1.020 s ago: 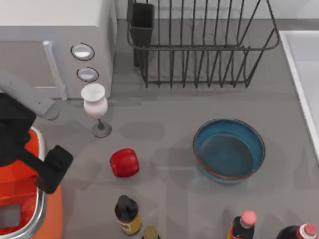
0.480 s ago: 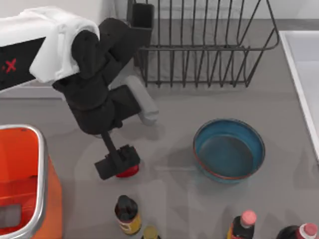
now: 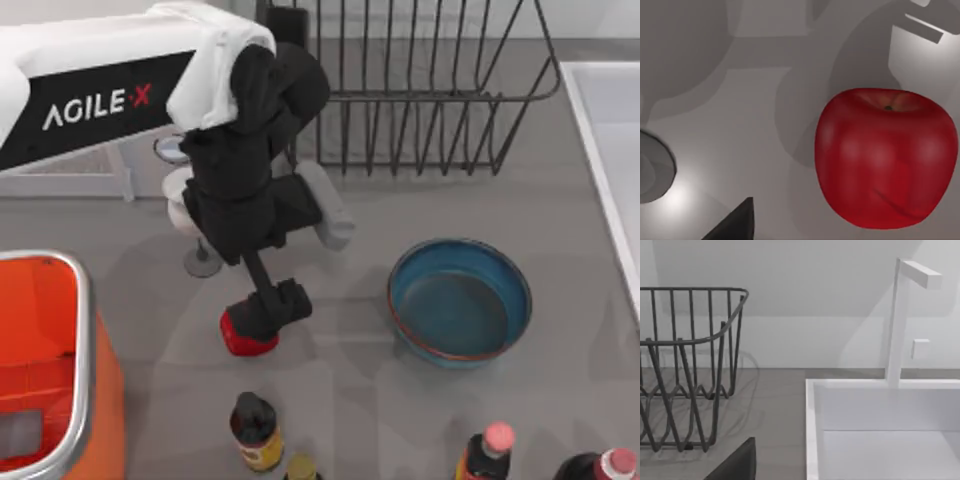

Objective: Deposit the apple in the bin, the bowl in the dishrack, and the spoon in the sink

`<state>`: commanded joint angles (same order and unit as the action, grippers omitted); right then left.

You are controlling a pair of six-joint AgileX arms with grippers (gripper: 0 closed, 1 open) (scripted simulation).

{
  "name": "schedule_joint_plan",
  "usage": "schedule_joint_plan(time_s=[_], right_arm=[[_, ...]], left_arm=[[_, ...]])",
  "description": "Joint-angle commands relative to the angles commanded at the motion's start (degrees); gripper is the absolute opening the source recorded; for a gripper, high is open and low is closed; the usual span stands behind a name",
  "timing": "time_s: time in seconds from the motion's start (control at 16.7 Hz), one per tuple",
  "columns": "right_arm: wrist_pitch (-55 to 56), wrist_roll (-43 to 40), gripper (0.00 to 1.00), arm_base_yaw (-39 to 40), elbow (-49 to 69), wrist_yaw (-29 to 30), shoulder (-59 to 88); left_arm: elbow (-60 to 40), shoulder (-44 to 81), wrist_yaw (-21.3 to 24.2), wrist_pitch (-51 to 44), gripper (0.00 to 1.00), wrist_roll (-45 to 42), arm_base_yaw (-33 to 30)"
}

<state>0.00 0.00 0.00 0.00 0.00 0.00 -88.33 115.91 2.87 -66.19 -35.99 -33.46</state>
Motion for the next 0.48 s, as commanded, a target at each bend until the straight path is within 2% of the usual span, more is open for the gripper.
schedule_joint_plan(time_s=[0.48], right_arm=[[0.00, 0.00, 1.00, 0.00, 0.00, 0.00, 0.00]], left_arm=[[1.30, 1.31, 0.26, 2.88, 1.00, 1.99, -2.27]])
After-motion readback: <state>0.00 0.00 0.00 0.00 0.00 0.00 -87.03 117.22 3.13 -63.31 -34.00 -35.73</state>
